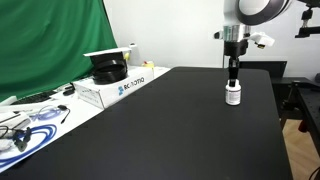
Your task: Move the white bottle forward.
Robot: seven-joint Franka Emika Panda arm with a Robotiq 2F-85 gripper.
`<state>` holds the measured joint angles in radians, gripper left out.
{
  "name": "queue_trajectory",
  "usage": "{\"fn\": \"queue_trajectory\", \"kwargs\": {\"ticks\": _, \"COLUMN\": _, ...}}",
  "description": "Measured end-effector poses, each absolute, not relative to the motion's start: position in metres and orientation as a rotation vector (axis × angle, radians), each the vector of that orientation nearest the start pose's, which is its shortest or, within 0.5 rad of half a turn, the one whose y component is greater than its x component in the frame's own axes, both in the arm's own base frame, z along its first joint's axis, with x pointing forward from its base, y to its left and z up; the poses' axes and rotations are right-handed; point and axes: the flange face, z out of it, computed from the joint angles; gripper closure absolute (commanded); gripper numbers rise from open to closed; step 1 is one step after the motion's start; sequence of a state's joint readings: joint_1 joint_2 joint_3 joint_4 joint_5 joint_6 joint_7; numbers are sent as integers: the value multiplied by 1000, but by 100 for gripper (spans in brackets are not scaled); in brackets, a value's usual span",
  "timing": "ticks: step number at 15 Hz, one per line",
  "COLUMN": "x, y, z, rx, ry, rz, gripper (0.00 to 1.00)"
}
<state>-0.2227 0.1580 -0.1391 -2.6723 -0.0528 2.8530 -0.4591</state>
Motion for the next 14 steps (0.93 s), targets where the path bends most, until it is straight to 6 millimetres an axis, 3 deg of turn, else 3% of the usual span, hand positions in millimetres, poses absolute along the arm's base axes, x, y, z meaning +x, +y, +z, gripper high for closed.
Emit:
{"fn": "queue_trajectory", "kwargs": {"ticks": 3, "x": 391, "y": -148, "z": 186, "rx": -3177, "ry": -239, "rz": -11, "gripper": 18}}
{"fn": "queue_trajectory", "kwargs": {"ticks": 6, "x": 394, "y": -146, "z": 200, "rx": -3168, "ry": -228, "rz": -7, "gripper": 0}}
{"fn": "queue_trajectory", "kwargs": {"ticks": 11, "x": 401, "y": -148, "z": 257, "rx": -3126, "ry": -229, "rz": 73, "gripper": 0}}
{"fn": "queue_trajectory", "kwargs": {"ticks": 14, "x": 401, "y": -149, "z": 266, "rx": -3124, "ry": -231, "rz": 71, "gripper": 0}}
